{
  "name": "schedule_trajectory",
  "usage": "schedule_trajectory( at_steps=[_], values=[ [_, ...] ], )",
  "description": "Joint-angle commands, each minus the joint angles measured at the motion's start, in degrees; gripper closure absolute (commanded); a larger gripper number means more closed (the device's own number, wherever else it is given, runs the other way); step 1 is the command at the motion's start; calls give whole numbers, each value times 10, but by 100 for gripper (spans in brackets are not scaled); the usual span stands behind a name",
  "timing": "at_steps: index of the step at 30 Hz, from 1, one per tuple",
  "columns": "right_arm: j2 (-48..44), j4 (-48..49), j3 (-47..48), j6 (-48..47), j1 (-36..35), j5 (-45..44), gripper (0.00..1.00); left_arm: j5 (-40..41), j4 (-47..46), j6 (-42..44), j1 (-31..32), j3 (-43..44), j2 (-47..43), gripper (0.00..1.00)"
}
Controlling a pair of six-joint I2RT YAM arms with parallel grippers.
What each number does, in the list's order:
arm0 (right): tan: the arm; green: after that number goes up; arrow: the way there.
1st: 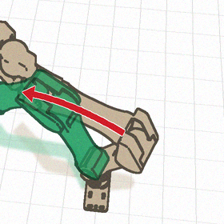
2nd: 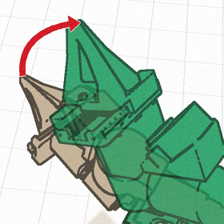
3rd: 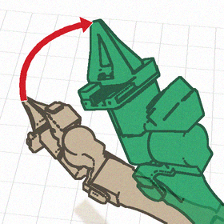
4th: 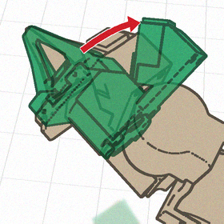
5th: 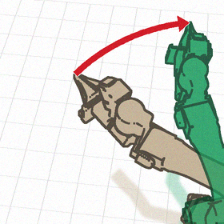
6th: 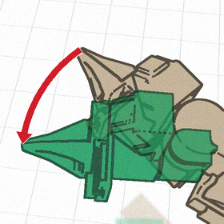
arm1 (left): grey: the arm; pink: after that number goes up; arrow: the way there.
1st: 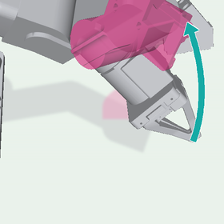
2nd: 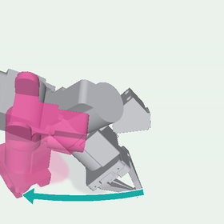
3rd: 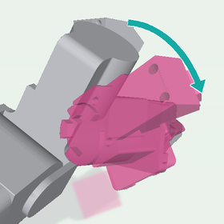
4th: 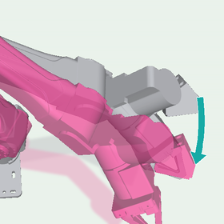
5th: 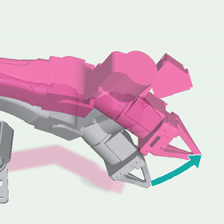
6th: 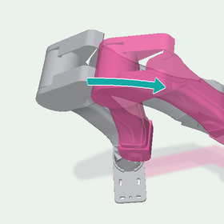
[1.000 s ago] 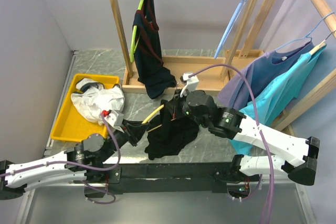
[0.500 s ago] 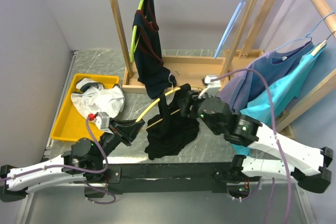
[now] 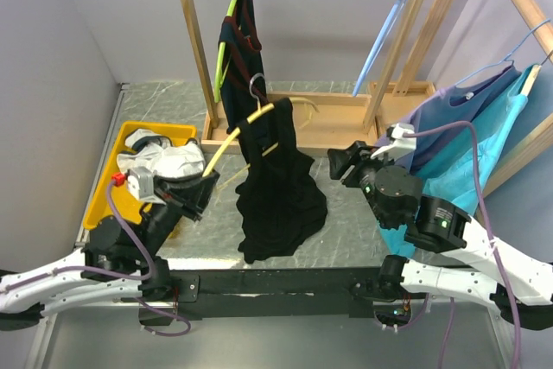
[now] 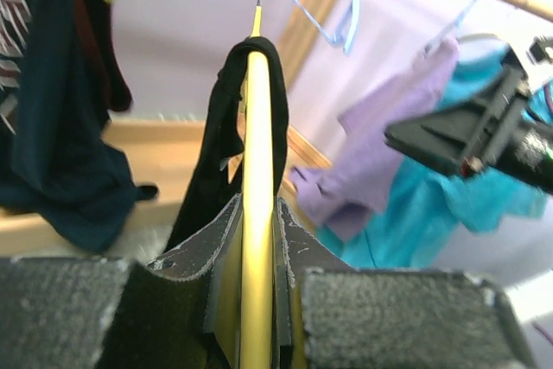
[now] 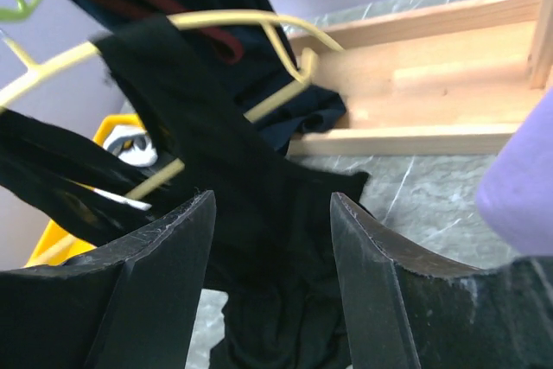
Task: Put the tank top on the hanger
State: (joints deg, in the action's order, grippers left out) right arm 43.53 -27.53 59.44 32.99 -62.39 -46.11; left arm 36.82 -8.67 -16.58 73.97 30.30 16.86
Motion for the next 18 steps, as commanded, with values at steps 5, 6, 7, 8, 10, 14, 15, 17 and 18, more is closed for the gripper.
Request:
schedule_trajectory(
  at_steps=[5,6,7,8,10,14,15,17,18],
  values=[
    [-6,-43,93,-10,-2,-22,36,69,-98,139,1,140,146,99],
    [4,-49,109,-12,-2,-20,35,73,-102,151,1,156,165,99],
    [9,-53,116,-14,-2,-18,35,77,-104,160,0,177,206,99],
    [12,-57,122,-16,-1,-12,35,84,-105,192,0,218,228,99],
    [18,-58,135,-18,-1,-5,35,90,-108,211,-3,255,284,99],
    [21,-58,148,-25,-2,1,35,52,-55,173,-60,370,366,99],
    [25,-60,155,-25,-2,1,35,35,-30,148,-99,385,380,99],
    [27,-63,160,-26,-1,2,35,-10,-20,118,-128,412,410,99],
    [26,-63,161,-27,-2,5,35,-24,-34,115,-145,416,417,99]
  ],
)
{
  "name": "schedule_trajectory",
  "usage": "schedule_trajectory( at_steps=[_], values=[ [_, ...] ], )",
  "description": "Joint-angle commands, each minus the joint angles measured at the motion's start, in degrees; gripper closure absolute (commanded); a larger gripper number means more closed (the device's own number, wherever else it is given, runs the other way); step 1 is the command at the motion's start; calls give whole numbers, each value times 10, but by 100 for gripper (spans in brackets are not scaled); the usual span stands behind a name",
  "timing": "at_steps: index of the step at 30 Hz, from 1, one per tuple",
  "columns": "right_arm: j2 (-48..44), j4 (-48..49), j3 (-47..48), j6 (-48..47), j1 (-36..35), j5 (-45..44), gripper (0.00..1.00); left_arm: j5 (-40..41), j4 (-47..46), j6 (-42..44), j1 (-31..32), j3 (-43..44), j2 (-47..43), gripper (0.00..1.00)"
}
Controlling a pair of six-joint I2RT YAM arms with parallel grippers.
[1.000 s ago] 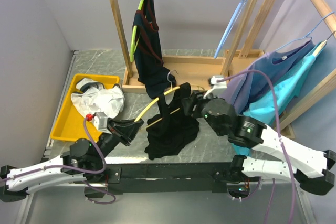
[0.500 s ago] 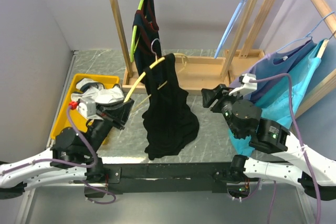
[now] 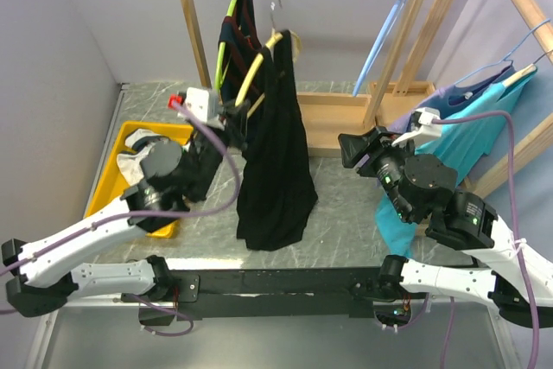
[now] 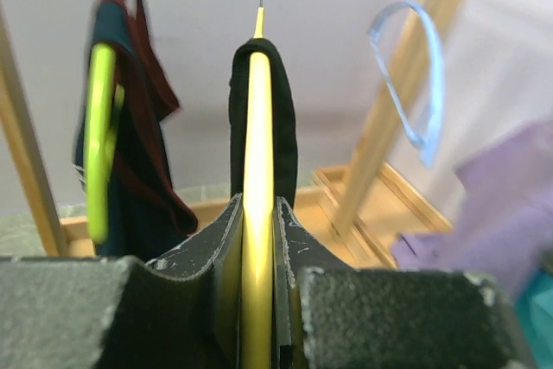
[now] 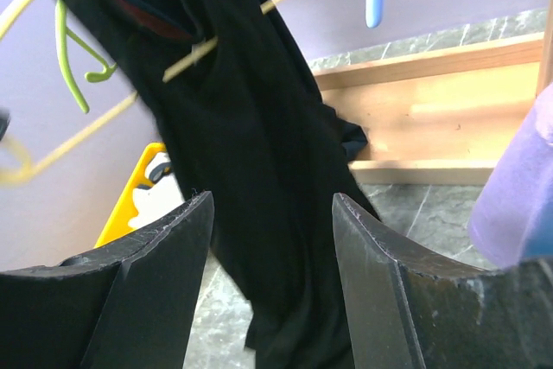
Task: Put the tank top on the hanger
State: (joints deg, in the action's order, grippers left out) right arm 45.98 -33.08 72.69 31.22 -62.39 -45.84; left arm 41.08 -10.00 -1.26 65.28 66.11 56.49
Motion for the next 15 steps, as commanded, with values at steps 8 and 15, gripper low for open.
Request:
schedule_trajectory(
  at_steps=[8,15],
  values=[
    [4,-10,36,-13,-2,18,34,-103,-43,-9,-81,129,73,99],
    [35,-17,42,-23,-2,102,29,-104,-26,-20,-112,182,111,99]
  ],
)
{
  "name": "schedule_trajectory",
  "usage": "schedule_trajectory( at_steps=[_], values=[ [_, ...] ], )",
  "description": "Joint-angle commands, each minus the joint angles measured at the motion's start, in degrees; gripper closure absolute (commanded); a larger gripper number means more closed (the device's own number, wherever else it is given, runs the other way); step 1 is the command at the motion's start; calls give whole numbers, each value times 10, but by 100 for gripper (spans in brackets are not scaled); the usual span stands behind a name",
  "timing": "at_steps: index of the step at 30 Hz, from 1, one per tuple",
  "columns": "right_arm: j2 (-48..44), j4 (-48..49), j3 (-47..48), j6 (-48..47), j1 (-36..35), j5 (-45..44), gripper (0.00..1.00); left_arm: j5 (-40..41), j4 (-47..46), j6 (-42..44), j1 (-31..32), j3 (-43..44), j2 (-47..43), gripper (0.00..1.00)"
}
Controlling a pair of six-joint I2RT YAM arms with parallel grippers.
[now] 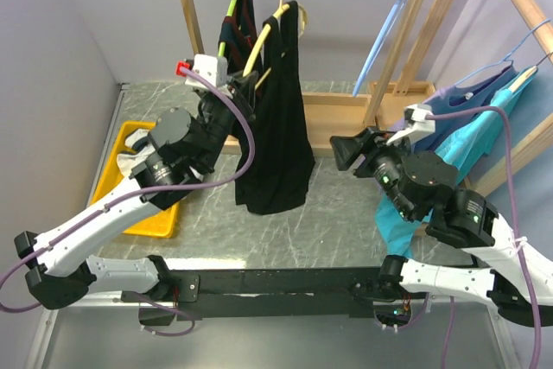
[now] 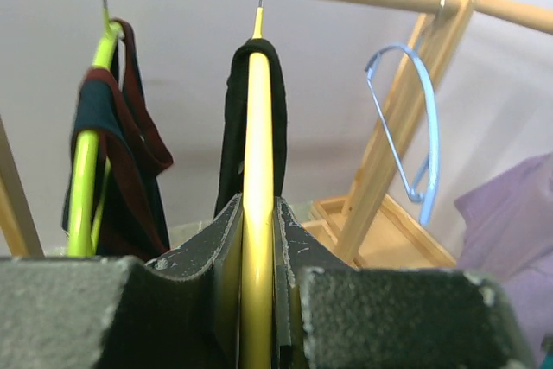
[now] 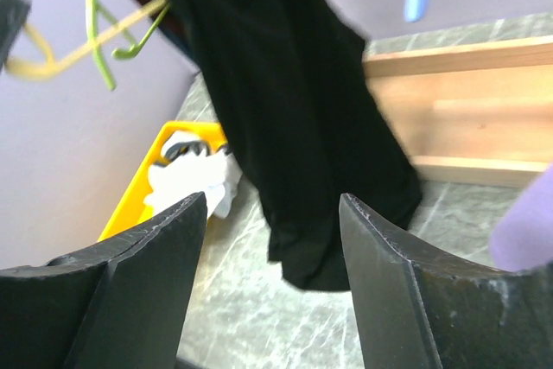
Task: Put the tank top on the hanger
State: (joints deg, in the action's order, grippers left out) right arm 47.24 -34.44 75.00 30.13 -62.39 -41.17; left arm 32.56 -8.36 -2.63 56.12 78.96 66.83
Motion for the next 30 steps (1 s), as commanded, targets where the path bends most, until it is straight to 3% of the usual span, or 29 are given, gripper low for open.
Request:
schedule_trajectory(
  at_steps=[1,12,23,26,27,28,30],
  values=[
    [27,-9,19,-9,-2,64,28,-24,-42,-14,-25,59,15,99],
    [49,10,-37,20,-6,137,27,-69,-15,-59,-81,134,89,99],
    [42,19,-79,33,-13,139,27,-113,14,-120,-113,46,57,98],
    [45,19,-89,34,-13,138,27,-127,49,-129,-113,34,42,65],
    [47,20,-93,34,-13,137,27,-143,56,-130,-113,30,30,42],
    [46,24,-97,34,-12,137,27,-150,63,-134,-113,19,23,32],
    [45,28,-110,36,-12,135,26,-179,82,-137,-113,3,-2,23]
  ],
)
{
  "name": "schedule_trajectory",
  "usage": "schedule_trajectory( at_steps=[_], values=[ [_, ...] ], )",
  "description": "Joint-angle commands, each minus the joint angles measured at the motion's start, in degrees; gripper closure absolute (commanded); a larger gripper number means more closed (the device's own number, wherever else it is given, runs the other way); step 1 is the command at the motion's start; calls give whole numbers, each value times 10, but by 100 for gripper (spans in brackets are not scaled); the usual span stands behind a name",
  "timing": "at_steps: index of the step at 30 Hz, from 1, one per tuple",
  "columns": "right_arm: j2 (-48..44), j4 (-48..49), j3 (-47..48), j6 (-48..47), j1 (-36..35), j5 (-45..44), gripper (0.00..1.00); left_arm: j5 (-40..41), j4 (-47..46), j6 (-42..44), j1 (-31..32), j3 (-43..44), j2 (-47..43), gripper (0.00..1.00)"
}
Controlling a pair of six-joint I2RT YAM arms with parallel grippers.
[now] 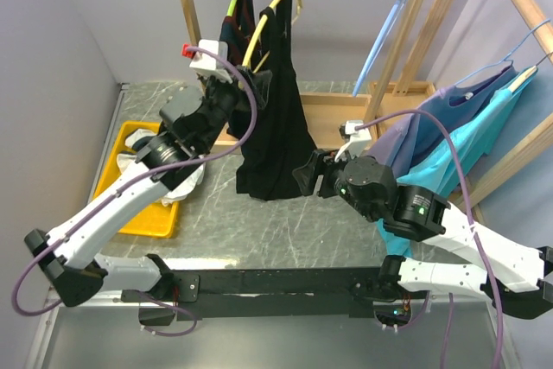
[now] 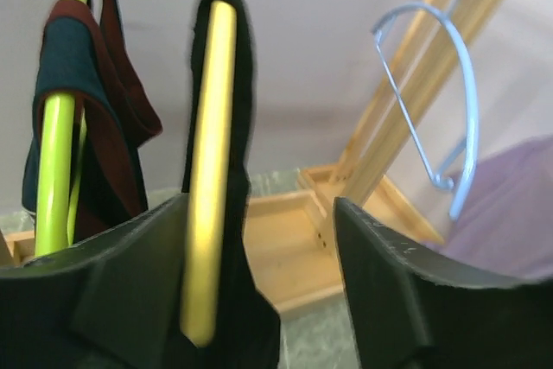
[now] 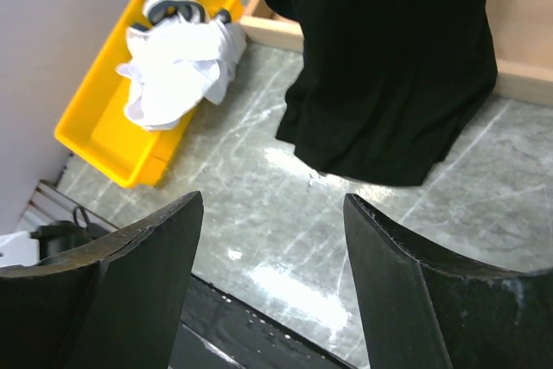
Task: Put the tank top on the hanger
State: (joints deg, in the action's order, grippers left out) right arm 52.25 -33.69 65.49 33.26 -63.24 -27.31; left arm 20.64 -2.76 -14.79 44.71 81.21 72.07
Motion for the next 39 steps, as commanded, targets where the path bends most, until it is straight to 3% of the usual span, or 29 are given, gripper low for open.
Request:
schedule_trajectory(
  at_steps=[1,7,11,17,22,25,29,35,39],
  values=[
    [-5,23,-24,6,-4,-5,26,-79,43,-16,1,-25,-63,21],
    [-4,42,-74,17,-5,-9,24,-154,167,-22,2,-74,-115,18],
    [2,63,-115,30,-4,-4,24,-148,218,-35,23,-130,-148,18],
    [2,85,-195,66,-3,-18,23,-93,209,-88,75,-255,-175,16],
    [0,87,-237,93,-4,-38,23,-48,159,-179,80,-352,-151,12],
    [-7,101,-266,104,-4,-36,22,-5,117,-216,80,-383,-112,7],
    [-7,117,-285,115,-5,-25,22,62,82,-225,74,-360,27,1],
    [-18,106,-296,125,-6,-22,22,66,82,-231,45,-227,253,1],
    [-44,100,-310,128,-5,-25,21,53,51,-229,43,-177,315,1]
  ],
)
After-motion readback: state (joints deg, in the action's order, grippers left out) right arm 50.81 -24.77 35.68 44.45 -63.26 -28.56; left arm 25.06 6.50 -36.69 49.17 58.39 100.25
